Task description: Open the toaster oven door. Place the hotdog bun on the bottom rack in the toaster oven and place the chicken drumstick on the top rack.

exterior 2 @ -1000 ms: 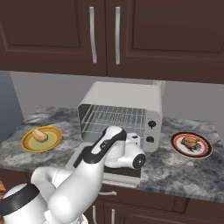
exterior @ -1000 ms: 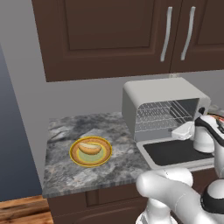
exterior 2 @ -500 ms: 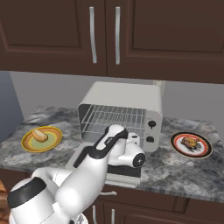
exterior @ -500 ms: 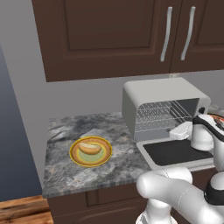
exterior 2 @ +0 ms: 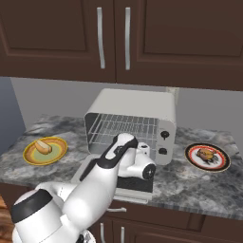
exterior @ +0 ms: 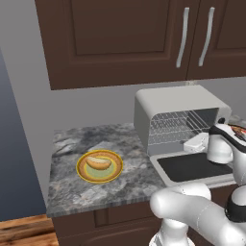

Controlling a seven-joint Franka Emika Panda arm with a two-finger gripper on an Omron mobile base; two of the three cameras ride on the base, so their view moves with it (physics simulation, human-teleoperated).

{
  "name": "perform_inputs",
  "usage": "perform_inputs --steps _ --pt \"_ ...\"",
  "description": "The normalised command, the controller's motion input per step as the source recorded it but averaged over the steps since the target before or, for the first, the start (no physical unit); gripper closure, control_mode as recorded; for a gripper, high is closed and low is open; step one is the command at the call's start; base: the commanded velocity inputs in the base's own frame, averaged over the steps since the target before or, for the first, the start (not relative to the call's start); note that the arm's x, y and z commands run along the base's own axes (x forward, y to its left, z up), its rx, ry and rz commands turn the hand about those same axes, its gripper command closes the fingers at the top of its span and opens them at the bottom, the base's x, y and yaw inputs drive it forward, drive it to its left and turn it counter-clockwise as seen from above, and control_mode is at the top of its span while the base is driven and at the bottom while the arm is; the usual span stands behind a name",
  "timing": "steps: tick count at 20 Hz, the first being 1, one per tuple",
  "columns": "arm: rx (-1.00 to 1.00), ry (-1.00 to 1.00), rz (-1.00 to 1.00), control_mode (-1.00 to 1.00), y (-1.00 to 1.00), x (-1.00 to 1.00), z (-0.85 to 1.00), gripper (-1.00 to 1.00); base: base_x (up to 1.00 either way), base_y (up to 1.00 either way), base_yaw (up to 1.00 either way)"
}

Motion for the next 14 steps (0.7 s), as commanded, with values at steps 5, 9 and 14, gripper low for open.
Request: perform_inputs --steps 5,9,14 --pt "0.00 0.00 0.00 -1.00 0.04 0.10 0.00 -1.00 0.00 0.00 0.00" --pt "0.00 0.00 0.00 -1.00 0.00 0.18 0.00 -1.00 0.00 0.00 0.00" --pt "0.00 0.00 0.00 -1.00 0.00 0.17 -0.02 -1.00 0.00 0.00 0.00"
